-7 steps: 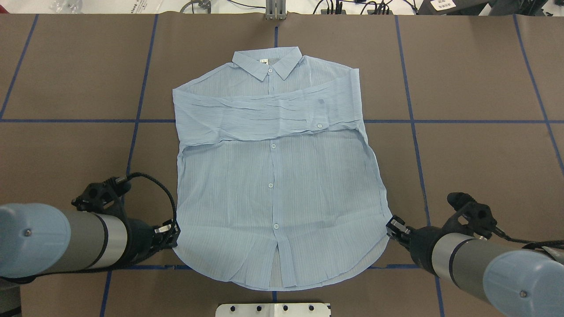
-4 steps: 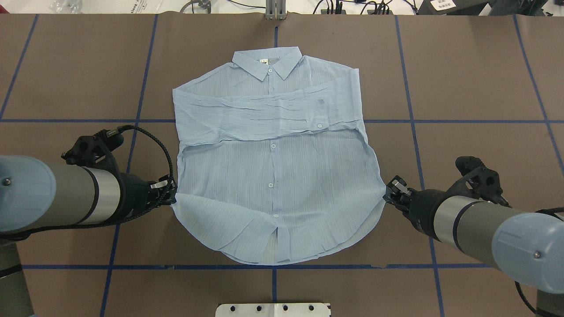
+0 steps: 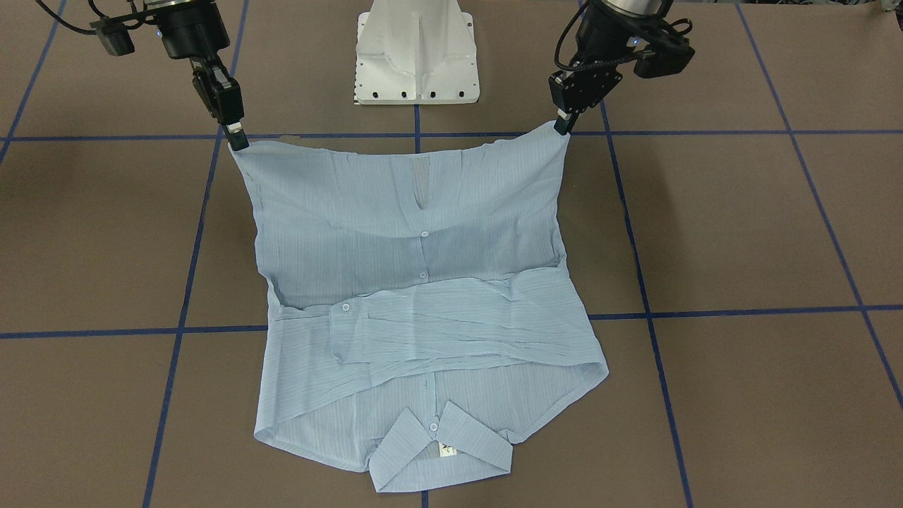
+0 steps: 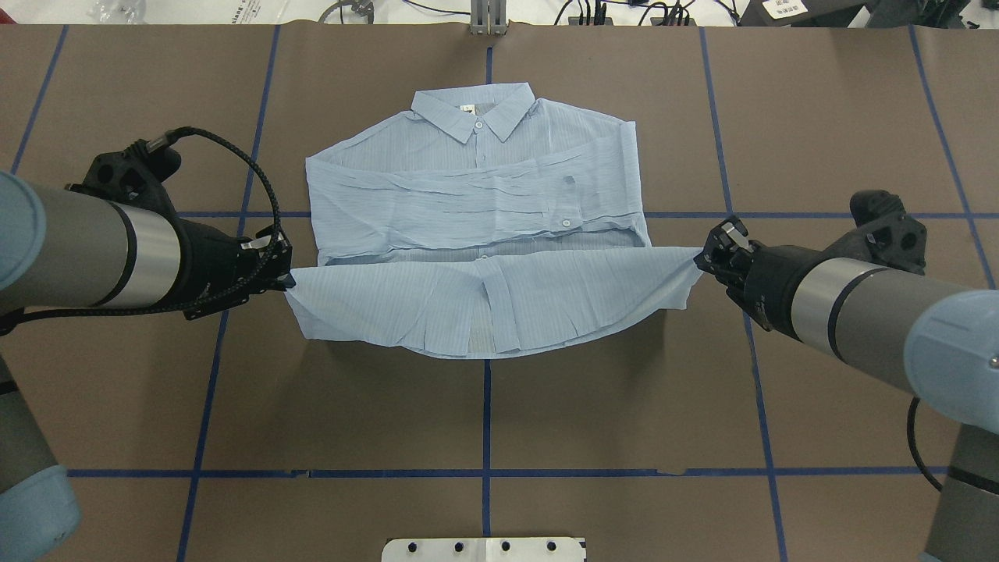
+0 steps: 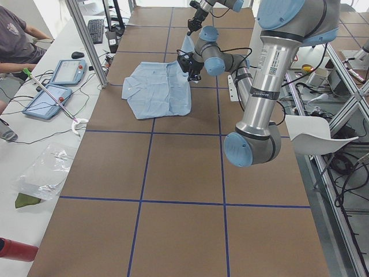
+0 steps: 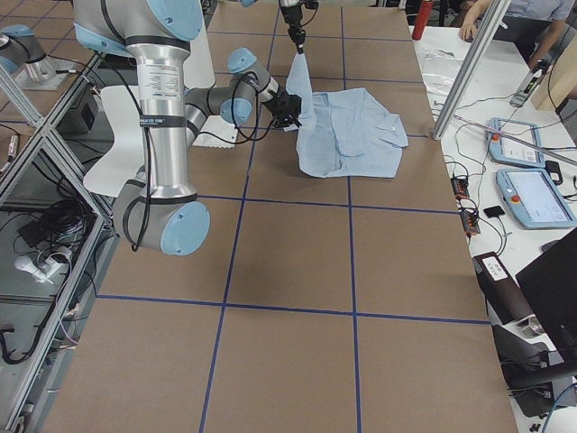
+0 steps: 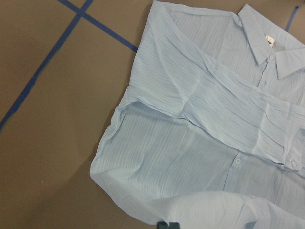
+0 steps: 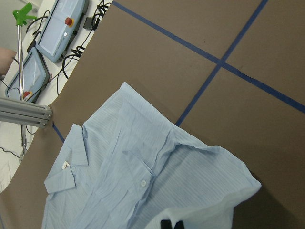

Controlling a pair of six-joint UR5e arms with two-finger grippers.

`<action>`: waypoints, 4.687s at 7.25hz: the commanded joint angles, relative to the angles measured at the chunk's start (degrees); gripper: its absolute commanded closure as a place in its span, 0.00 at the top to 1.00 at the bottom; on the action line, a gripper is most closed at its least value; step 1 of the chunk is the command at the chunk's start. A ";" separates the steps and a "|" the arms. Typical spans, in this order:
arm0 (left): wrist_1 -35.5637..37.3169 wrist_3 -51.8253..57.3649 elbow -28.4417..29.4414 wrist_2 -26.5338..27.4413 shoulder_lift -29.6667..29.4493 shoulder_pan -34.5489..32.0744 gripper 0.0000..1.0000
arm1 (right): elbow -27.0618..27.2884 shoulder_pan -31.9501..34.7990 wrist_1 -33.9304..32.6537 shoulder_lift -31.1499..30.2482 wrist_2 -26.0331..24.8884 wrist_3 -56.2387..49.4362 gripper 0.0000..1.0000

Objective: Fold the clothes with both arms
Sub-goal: 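Lift the hem with both grippers and fold it toward the collar, then release the hem and lower the right gripper to the folded shirt's side edge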

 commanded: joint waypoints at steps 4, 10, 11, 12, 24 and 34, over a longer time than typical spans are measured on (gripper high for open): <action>-13.96 13.79 25.28 -0.18 -7.42 -8.94 0.00 | -21.82 10.79 -0.94 17.43 4.72 -0.83 0.00; -28.06 14.25 48.68 0.35 -15.51 -12.11 0.00 | -50.51 15.55 1.96 32.22 7.47 -3.38 0.00; -30.60 14.51 52.11 1.65 -16.47 -12.11 0.00 | -52.70 15.73 2.05 33.45 7.55 -3.39 0.00; -31.41 16.95 53.97 2.54 -16.92 -12.20 0.00 | -55.07 16.34 2.05 34.77 7.81 -3.47 0.00; -34.58 17.15 57.16 2.11 -17.80 -12.20 0.59 | -61.62 16.96 10.14 36.89 8.43 -4.09 0.63; -33.88 16.89 53.29 2.28 -16.04 -12.73 0.59 | -34.88 5.27 9.78 12.54 11.16 -3.47 0.70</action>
